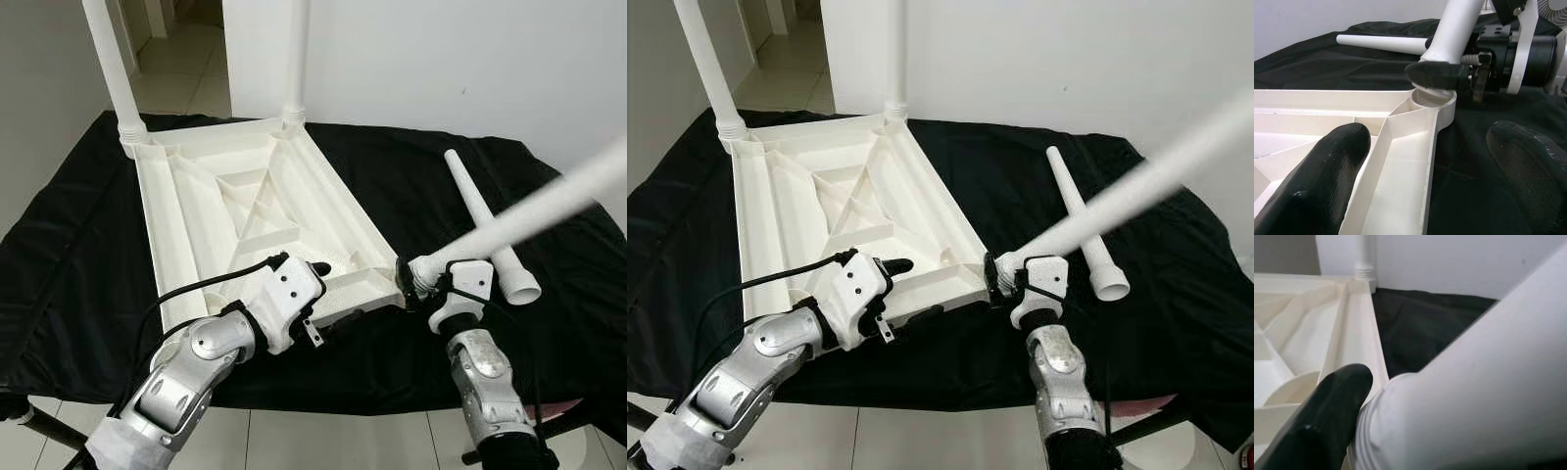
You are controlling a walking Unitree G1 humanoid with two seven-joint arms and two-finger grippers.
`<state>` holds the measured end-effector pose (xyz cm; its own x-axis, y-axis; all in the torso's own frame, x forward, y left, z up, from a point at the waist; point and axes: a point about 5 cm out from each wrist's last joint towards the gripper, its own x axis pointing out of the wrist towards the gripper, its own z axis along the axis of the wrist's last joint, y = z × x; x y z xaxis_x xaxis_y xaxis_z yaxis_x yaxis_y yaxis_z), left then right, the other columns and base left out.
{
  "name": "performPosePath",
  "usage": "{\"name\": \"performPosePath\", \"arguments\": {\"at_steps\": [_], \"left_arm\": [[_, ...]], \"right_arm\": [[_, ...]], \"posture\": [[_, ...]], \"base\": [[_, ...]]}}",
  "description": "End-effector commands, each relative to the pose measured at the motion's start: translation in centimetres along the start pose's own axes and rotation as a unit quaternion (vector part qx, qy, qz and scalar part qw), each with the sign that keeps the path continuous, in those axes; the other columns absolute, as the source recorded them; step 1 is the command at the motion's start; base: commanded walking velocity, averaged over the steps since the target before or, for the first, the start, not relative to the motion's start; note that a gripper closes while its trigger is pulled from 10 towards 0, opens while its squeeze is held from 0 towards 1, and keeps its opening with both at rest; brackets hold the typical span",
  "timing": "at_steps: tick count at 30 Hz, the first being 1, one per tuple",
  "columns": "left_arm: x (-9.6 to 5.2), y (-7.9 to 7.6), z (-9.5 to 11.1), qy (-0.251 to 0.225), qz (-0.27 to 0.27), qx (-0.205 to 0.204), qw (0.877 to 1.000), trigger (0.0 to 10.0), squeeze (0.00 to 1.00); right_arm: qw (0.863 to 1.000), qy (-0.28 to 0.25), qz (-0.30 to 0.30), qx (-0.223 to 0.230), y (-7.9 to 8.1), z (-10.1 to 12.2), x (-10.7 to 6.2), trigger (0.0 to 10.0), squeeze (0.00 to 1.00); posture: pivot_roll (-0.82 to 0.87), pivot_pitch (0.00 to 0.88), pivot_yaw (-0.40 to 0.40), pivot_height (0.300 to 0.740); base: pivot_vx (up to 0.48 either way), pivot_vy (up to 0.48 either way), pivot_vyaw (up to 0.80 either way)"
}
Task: Building children table
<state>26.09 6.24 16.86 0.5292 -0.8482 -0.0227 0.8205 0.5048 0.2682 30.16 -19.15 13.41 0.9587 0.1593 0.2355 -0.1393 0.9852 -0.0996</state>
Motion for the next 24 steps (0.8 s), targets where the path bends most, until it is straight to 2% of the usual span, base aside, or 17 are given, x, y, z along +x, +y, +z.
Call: {"name": "performPosePath", "arguments": {"at_steps": [1,2,7,16,24], "left_arm": [[0.2,-0.4,-0.2,0.006,-0.035,0.006,0.999,10.0,0.0],[0.2,-0.4,-0.2,0.006,-0.035,0.006,0.999,10.0,0.0],[0.3,-0.3,-0.1,0.004,-0.033,0.006,0.999,10.0,0.0],[0.3,-0.1,0.0,0.004,-0.026,0.006,1.0,10.0,0.0],[0.3,-0.1,0.0,0.004,-0.026,0.006,1.0,10.0,0.0]], "right_arm": [[1.0,-0.021,0.003,-0.002,-0.4,0.8,0.2,10.0,0.0],[0.999,-0.035,0.017,0.002,-0.7,1.5,0.5,0.0,0.0],[0.997,-0.061,0.044,0.008,-1.4,3.1,1.5,0.0,0.0],[0.995,-0.067,0.073,0.017,-0.7,3.2,1.8,0.0,0.0],[0.995,-0.061,0.077,0.024,-0.6,3.0,1.7,0.0,0.0]], "posture": [[0.05,0.081,-0.032,0.74],[0.05,0.081,-0.031,0.74],[0.05,0.082,-0.034,0.74],[0.06,0.086,-0.037,0.74],[0.05,0.087,-0.036,0.74]], "base": [[0.0,0.0,0.0],[0.0,0.0,0.0],[0.0,0.0,0.0],[0.0,0.0,0.0],[0.0,0.0,0.0]]}}
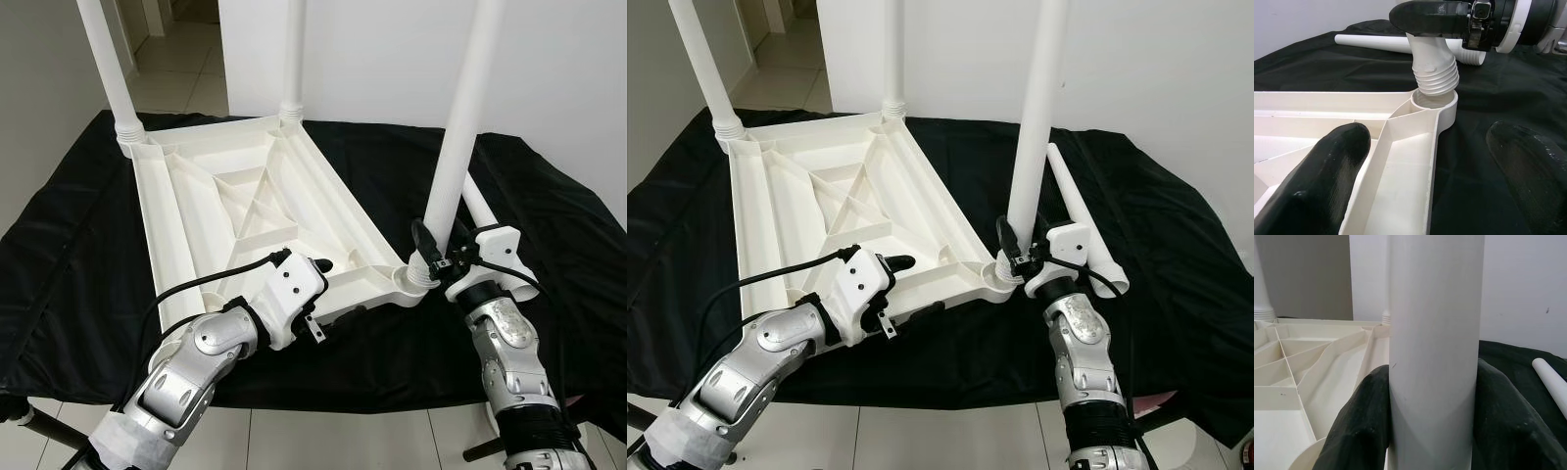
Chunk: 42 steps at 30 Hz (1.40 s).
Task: Building children table
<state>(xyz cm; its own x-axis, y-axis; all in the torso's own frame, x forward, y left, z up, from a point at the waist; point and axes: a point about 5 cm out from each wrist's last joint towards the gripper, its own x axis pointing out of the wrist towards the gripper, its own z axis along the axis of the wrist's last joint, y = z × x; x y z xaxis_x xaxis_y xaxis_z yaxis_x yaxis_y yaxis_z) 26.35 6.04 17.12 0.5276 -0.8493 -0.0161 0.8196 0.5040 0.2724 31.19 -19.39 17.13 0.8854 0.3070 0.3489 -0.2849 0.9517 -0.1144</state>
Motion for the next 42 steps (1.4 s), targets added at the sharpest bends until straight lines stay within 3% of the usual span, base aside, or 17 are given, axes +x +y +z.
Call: {"name": "performPosePath", "arguments": {"at_steps": [1,2,3,5,6,14,15,19,20,21,23,27,40,42], "left_arm": [[0.0,-0.2,-0.2,0.005,-0.026,-0.003,1.0,10.0,0.0],[0.0,-0.2,-0.1,-0.001,-0.031,-0.018,0.999,10.0,0.0],[0.1,-0.1,0.1,-0.007,-0.033,-0.032,0.999,10.0,0.58],[0.1,0.0,0.3,-0.012,-0.034,-0.04,0.999,10.0,0.58],[0.1,0.1,0.5,-0.02,-0.042,-0.051,0.998,10.0,1.0],[0.5,1.3,1.4,-0.034,-0.051,-0.06,0.996,10.0,1.0],[0.7,2.1,2.0,-0.047,-0.048,-0.088,0.994,10.0,1.0],[0.9,2.6,2.3,-0.056,-0.045,-0.105,0.992,10.0,1.0],[1.2,3.1,2.9,-0.065,-0.05,-0.128,0.988,10.0,0.0],[1.6,3.6,3.5,-0.076,-0.061,-0.151,0.984,10.0,0.0],[1.6,3.6,3.5,-0.076,-0.061,-0.151,0.984,10.0,0.0],[2.5,4.1,5.8,-0.116,-0.115,-0.187,0.969,10.0,0.0],[3.9,5.0,8.4,-0.147,-0.15,-0.194,0.958,10.0,0.0],[4.4,5.5,9.2,-0.146,-0.159,-0.214,0.953,10.0,0.0]], "right_arm": [[1.0,0.01,0.008,0.012,0.3,-0.3,-0.2,10.0,0.0],[1.0,0.012,0.014,0.016,0.5,-0.2,-0.2,10.0,0.0],[1.0,0.014,0.018,0.012,0.5,-0.1,-0.2,10.0,0.0],[1.0,0.015,0.019,0.008,0.6,-0.1,-0.2,10.0,0.0],[1.0,0.017,0.023,0.007,0.6,-0.1,-0.3,10.0,0.0],[0.998,0.018,0.053,0.002,1.3,0.1,-0.5,10.0,0.0],[0.997,0.018,0.078,0.009,1.8,0.4,-0.5,10.0,0.0],[0.995,0.019,0.095,0.01,2.0,0.6,-0.5,10.0,0.0],[0.992,0.025,0.12,0.014,2.4,0.8,-0.6,10.0,0.0],[0.988,0.035,0.151,0.019,2.7,0.9,-0.6,10.0,0.0],[0.988,0.035,0.151,0.019,2.7,0.9,-0.6,10.0,0.0],[0.976,0.058,0.207,0.025,3.1,1.2,-0.8,10.0,0.0],[0.961,0.072,0.265,0.04,4.2,1.3,-0.9,10.0,0.0],[0.956,0.077,0.279,0.038,4.7,1.3,-0.8,10.0,0.0]], "posture": [[0.05,0.087,-0.035,0.74],[0.05,0.087,-0.035,0.74],[0.05,0.086,-0.036,0.74],[0.05,0.086,-0.036,0.74],[0.05,0.084,-0.036,0.74],[0.05,0.076,-0.03,0.74],[0.05,0.072,-0.026,0.74],[0.05,0.072,-0.026,0.74],[0.05,0.069,-0.027,0.74],[0.05,0.068,-0.027,0.74],[0.05,0.068,-0.027,0.74],[0.05,0.065,-0.027,0.74],[0.05,0.035,-0.015,0.74],[0.05,0.022,-0.007,0.74]], "base": [[0.0,0.0,0.0],[0.0,0.0,0.0],[0.0,0.0,0.0],[0.0,0.0,0.0],[0.0,0.0,0.0],[0.0,0.0,0.0],[0.0,0.0,0.0],[0.0,0.0,0.0],[0.0,0.0,0.0],[0.0,0.0,0.0],[0.0,0.0,0.0],[0.0,0.0,0.0],[0.0,0.0,0.0],[0.0,0.0,0.0]]}}
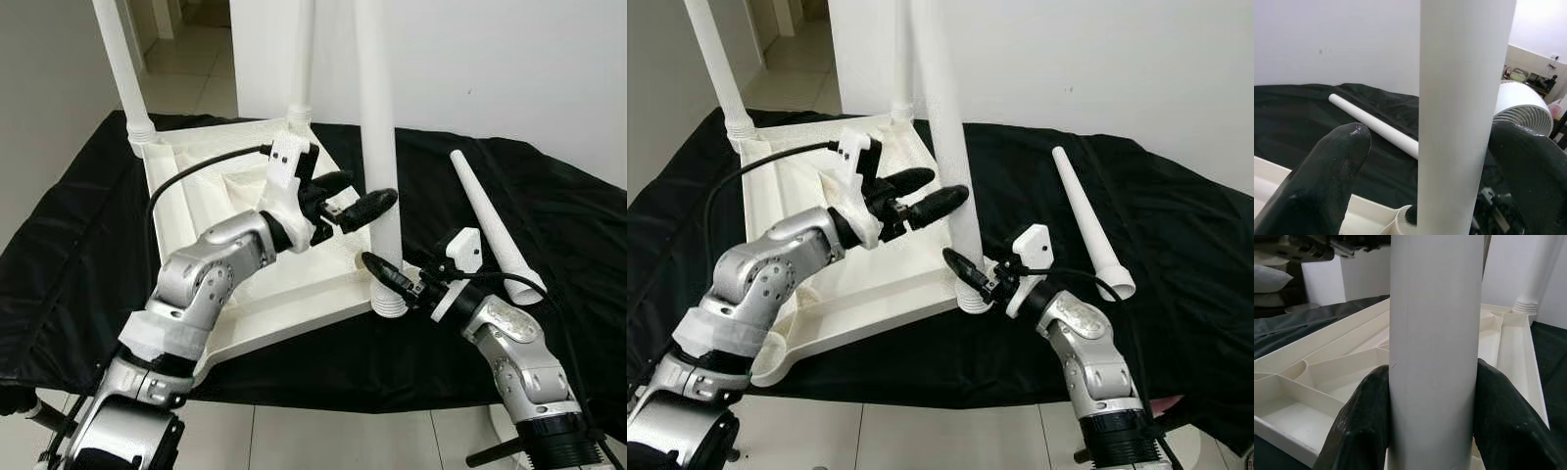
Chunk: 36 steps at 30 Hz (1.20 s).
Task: Building children table
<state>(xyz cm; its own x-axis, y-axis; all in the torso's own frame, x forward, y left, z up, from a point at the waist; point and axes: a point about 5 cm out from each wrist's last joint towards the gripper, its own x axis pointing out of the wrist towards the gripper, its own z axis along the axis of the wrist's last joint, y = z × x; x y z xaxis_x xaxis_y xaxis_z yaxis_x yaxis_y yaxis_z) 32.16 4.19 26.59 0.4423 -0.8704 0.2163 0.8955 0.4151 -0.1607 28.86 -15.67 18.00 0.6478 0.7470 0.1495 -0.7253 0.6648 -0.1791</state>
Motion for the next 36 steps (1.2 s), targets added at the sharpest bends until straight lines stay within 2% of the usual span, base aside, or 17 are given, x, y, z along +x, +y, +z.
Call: {"name": "performPosePath", "arguments": {"at_steps": [1,10,11,12,24,27,28,29,31,33,34,35,36], "left_arm": [[0.2,-1.3,0.6,0.0,-0.127,-0.01,0.992,10.0,0.0],[0.8,-1.0,2.4,-0.028,-0.133,-0.031,0.99,9.8,0.0],[0.8,-0.9,2.8,-0.036,-0.134,-0.039,0.99,1.5,0.0],[0.9,-0.8,3.1,-0.041,-0.135,-0.046,0.989,0.0,0.0],[1.1,-1.0,3.8,-0.046,-0.148,-0.058,0.986,0.0,0.0],[1.3,-0.8,3.8,-0.04,-0.131,-0.056,0.989,0.0,0.0],[1.4,-0.6,3.8,-0.035,-0.12,-0.047,0.991,3.1,0.0],[1.7,-0.4,3.8,-0.029,-0.101,-0.044,0.994,10.0,0.0],[1.9,-0.3,3.8,-0.025,-0.088,-0.043,0.995,10.0,0.0],[2.4,0.2,4.1,-0.006,-0.046,-0.031,0.998,10.0,0.0],[2.4,0.2,4.1,-0.006,-0.046,-0.031,0.998,10.0,0.0],[2.5,0.3,4.2,-0.001,-0.034,-0.025,0.999,10.0,0.0],[2.9,0.5,4.3,0.027,-0.009,0.007,1.0,10.0,0.0]], "right_arm": [[1.0,0.017,0.017,0.006,0.5,-0.5,0.2,10.0,0.0],[0.999,0.021,0.026,0.01,0.6,-0.4,0.4,10.0,0.0],[0.999,0.022,0.026,0.012,0.6,-0.5,0.5,10.0,0.0],[0.999,0.023,0.023,0.013,0.6,-0.5,0.5,10.0,0.0],[0.999,0.02,0.015,0.028,1.0,-0.7,1.3,10.0,0.0],[0.999,0.02,0.008,0.032,1.0,-0.8,1.5,10.0,0.0],[0.999,0.021,0.002,0.029,0.9,-0.8,1.6,10.0,0.0],[0.999,0.022,-0.008,0.029,0.6,-0.7,1.8,10.0,0.0],[0.999,0.023,-0.015,0.03,0.5,-0.7,1.8,10.0,0.0],[0.999,0.014,-0.031,0.031,0.1,-0.5,2.0,10.0,0.0],[0.999,0.014,-0.031,0.031,0.1,-0.5,2.0,10.0,0.0],[0.999,0.005,-0.044,0.029,-0.2,-0.3,2.2,10.0,0.91],[0.998,-0.008,-0.055,0.037,-0.6,0.1,2.4,10.0,1.0]], "posture": [[0.05,0.022,-0.007,0.74],[0.04,0.011,0.007,0.74],[0.04,0.01,0.01,0.74],[0.05,0.008,0.012,0.74],[0.05,0.004,0.018,0.74],[0.05,0.004,0.018,0.74],[0.05,0.003,0.017,0.74],[0.05,0.001,0.016,0.74],[0.05,0.001,0.016,0.74],[0.04,0.0,0.014,0.74],[0.04,0.0,0.014,0.74],[0.04,0.0,0.01,0.74],[0.04,0.0,0.007,0.74]], "base": [[0.0,0.0,0.0],[0.0,0.0,0.0],[0.0,0.0,0.0],[0.0,0.0,0.0],[0.0,0.0,0.0],[0.0,0.0,0.0],[0.0,0.0,0.0],[0.0,0.0,0.0],[0.0,0.0,0.0],[0.0,0.0,0.0],[0.0,0.0,0.0],[0.0,0.0,0.0],[0.0,0.0,0.0]]}}
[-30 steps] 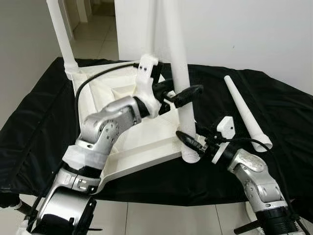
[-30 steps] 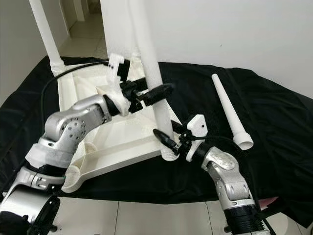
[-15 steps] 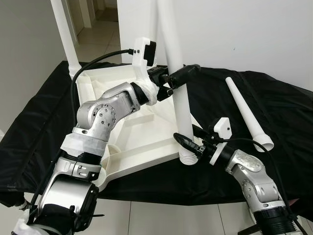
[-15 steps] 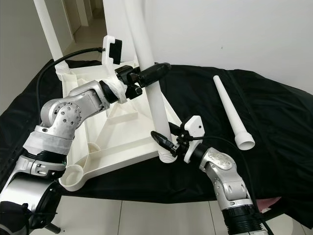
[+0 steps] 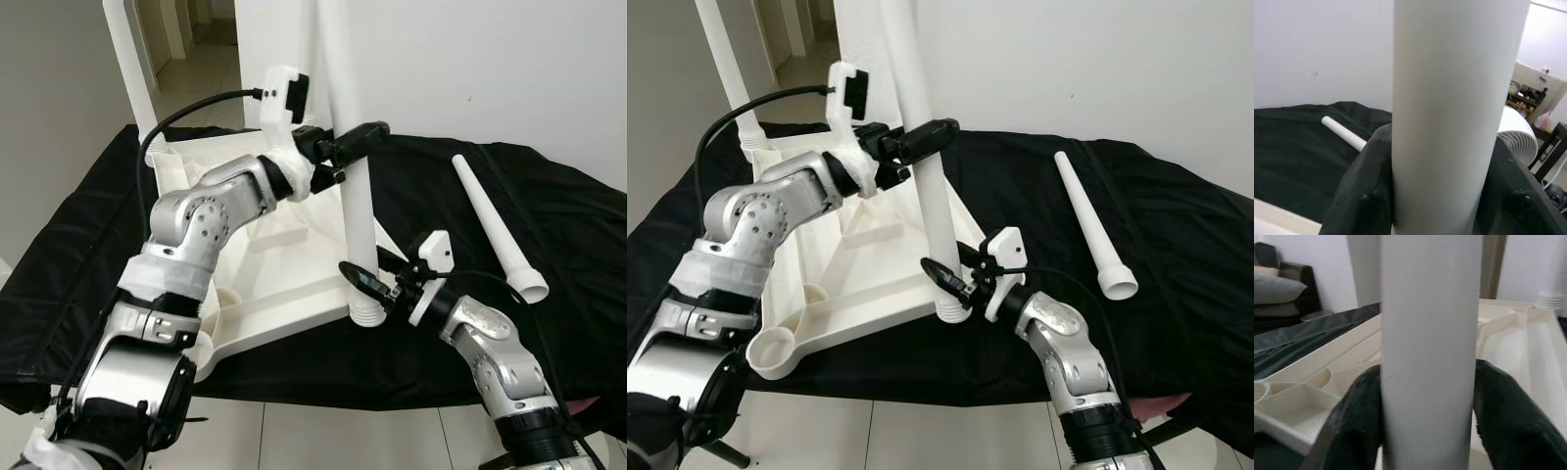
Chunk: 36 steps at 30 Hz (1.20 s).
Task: Building children table
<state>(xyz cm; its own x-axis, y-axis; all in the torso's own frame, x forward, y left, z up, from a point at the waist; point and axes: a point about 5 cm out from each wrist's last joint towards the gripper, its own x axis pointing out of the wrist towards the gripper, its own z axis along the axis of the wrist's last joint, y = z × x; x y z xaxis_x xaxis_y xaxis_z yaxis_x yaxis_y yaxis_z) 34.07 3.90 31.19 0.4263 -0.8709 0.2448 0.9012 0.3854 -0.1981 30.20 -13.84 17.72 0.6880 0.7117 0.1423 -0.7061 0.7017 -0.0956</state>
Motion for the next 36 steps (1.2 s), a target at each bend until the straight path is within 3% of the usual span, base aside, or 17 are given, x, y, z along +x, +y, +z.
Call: {"name": "performPosePath", "arguments": {"at_steps": [1,7,8,14,15,17,20,24,30,36], "left_arm": [[0.8,-0.4,-0.1,0.041,0.001,0.029,0.999,10.0,0.0],[1.4,0.0,0.5,0.062,0.033,0.03,0.997,10.0,0.0],[1.9,-0.1,1.3,0.051,0.041,0.034,0.997,10.0,0.0],[2.6,-0.6,2.6,0.024,0.042,0.049,0.998,10.0,0.0],[3.3,-1.2,3.8,0.001,0.047,0.069,0.996,10.0,0.0],[3.3,-1.2,3.8,0.001,0.047,0.069,0.996,10.0,0.0],[4.1,-1.7,4.8,-0.02,0.058,0.083,0.995,10.0,0.0],[4.8,-2.2,5.5,-0.028,0.06,0.071,0.995,10.0,0.0],[5.6,-2.3,5.2,-0.02,0.069,0.078,0.994,10.0,0.0],[6.8,-3.0,3.6,-0.016,0.087,0.102,0.991,10.0,0.0]], "right_arm": [[0.999,-0.017,-0.029,-0.001,-0.8,0.7,0.3,10.0,1.0],[0.998,-0.032,-0.048,-0.007,-1.1,1.3,1.1,10.0,1.0],[0.995,-0.026,-0.095,-0.013,-1.8,1.3,1.7,10.0,1.0],[0.99,-0.014,-0.14,-0.021,-2.4,1.2,2.6,10.0,1.0],[0.987,-0.024,-0.157,-0.02,-2.3,1.4,3.5,10.0,0.0],[0.987,-0.024,-0.157,-0.02,-2.3,1.4,3.5,10.0,0.0],[0.981,-0.032,-0.188,-0.013,-2.2,1.8,4.9,10.0,0.0],[0.974,-0.041,-0.225,0.005,-2.4,2.5,6.2,10.0,0.0],[0.967,-0.037,-0.251,-0.003,-2.5,3.0,7.2,10.0,0.0],[0.951,-0.015,-0.303,-0.06,-2.4,2.8,8.5,10.0,0.0]], "posture": [[0.04,0.0,0.007,0.74],[0.03,0.0,0.001,0.74],[0.03,0.0,-0.005,0.74],[0.04,0.0,-0.009,0.74],[0.04,0.0,-0.016,0.74],[0.04,0.0,-0.016,0.74],[0.04,0.0,-0.019,0.74],[0.04,0.0,-0.018,0.74],[0.04,0.0,-0.026,0.74],[0.03,0.004,-0.035,0.74]], "base": [[0.0,0.0,0.0],[0.0,0.0,0.0],[0.0,0.0,0.0],[0.0,0.0,0.0],[0.0,0.0,0.0],[0.0,0.0,0.0],[0.0,0.0,0.0],[0.0,0.0,0.0],[0.0,0.0,0.0],[0.0,0.0,0.0]]}}
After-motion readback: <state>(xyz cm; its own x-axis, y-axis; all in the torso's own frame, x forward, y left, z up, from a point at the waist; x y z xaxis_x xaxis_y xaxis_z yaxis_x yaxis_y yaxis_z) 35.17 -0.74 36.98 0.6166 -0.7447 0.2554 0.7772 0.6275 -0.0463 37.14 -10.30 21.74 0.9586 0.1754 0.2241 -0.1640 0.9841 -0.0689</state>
